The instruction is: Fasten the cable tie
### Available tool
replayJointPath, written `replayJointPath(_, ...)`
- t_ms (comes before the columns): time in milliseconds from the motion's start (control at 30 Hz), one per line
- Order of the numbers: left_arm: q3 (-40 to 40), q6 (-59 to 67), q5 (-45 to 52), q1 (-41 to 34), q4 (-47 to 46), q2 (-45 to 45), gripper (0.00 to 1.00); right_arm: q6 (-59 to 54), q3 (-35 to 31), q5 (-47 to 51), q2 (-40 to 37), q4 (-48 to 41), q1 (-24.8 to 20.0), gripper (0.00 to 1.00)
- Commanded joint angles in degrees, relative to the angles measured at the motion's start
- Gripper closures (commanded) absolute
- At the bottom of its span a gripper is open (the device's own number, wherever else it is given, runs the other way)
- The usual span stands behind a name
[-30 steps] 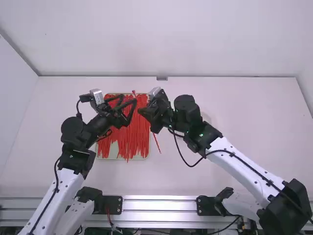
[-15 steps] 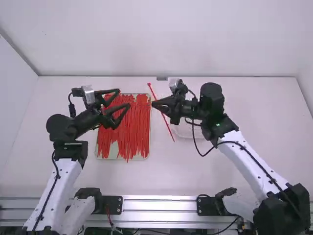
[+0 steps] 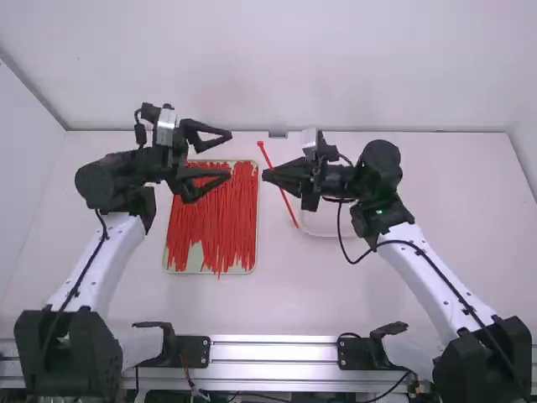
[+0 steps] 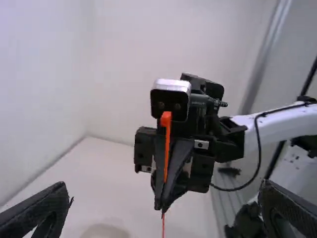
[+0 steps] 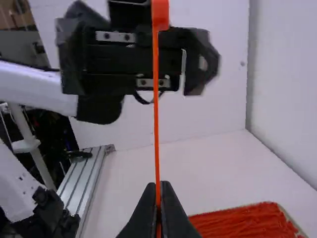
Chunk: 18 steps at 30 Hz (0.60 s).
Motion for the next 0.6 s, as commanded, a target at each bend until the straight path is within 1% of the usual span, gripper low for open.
replayJointPath(0,4.1,-2.5,2.1,-2.1,0.6,0.9,0.01,4.1,2.0,1.0,-0.8,3.3,0.4,1.00)
replayJointPath(33,5.0,-2.5,2.1,-2.7,0.5,1.2,0.00,5.0,2.0,1.5,-0.8,4.5,0.4,1.00)
replayJointPath(100,6.4,-2.0,2.1,-3.7,0.0,1.3,0.04,6.3,1.9,2.3,-0.8,6.4,0.4,1.00)
replayJointPath(167,7.5,-1.4,1.8,-4.4,-0.2,1.3,0.10,7.5,1.5,2.5,-0.8,9.1,0.4,1.00)
replayJointPath(200,8.2,-1.7,1.3,-4.7,-0.2,1.3,0.16,9.3,0.7,2.5,-0.8,12.4,0.7,1.00)
replayJointPath(233,8.6,-1.9,0.8,-4.9,-0.3,1.3,0.19,10.3,0.1,2.9,-0.8,14.7,1.1,1.00)
replayJointPath(267,8.8,-2.2,0.4,-5.0,-0.2,1.3,0.19,11.3,-0.3,3.4,-0.8,16.1,1.3,1.00)
replayJointPath(400,9.6,-2.6,-2.3,-5.8,-0.3,1.3,0.21,16.5,-3.7,8.0,-0.8,26.0,2.7,1.00)
replayJointPath(500,10.2,-2.5,-3.3,-6.4,-0.3,1.3,0.23,18.7,-6.1,10.1,-0.8,30.9,3.8,1.00)
replayJointPath(533,10.2,-2.5,-3.3,-6.4,-0.3,1.3,0.23,18.7,-6.1,10.1,-0.8,30.9,3.8,1.00)
replayJointPath(567,10.6,-2.8,-3.5,-6.3,-0.2,1.3,0.25,18.7,-7.3,11.5,-0.8,32.9,4.6,1.00)
